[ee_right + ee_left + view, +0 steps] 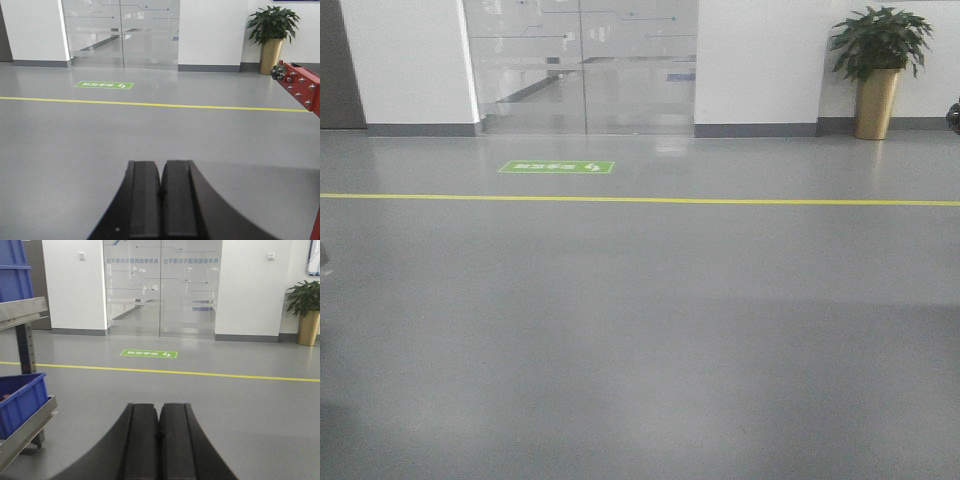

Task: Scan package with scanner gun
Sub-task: 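Drive the base forward and turn toward the red-framed table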

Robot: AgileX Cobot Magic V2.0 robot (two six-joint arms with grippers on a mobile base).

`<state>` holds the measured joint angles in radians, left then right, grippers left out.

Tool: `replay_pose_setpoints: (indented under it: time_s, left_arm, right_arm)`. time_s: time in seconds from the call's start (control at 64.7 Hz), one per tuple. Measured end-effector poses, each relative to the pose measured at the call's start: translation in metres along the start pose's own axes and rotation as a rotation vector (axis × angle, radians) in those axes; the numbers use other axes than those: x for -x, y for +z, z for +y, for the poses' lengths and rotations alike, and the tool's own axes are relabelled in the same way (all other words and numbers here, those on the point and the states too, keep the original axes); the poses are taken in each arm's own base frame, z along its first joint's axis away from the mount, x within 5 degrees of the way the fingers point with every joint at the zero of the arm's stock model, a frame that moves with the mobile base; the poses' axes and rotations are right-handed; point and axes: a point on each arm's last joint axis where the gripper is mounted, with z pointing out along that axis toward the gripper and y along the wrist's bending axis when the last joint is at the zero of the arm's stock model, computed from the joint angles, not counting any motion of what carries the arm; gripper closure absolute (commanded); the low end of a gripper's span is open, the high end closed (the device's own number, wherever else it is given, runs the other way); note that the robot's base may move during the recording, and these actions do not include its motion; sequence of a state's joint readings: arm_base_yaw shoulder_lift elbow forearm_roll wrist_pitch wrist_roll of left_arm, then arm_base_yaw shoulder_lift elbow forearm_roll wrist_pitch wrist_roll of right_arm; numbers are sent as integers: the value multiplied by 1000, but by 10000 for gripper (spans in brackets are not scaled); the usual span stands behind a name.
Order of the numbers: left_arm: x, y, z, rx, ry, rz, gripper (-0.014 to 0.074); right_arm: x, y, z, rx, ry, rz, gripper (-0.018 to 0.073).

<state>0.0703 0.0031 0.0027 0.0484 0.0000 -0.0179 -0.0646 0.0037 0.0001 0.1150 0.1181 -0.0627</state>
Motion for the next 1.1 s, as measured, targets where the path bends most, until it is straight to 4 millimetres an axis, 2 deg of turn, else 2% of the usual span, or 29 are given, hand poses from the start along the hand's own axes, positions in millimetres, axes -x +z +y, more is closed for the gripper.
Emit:
replay_pose_setpoints:
  time_s: [1.098]
  left_arm:
    - [0,0,0,0,0,0,707]
  right_arm:
    - [0,0,0,-1,0,0,713]
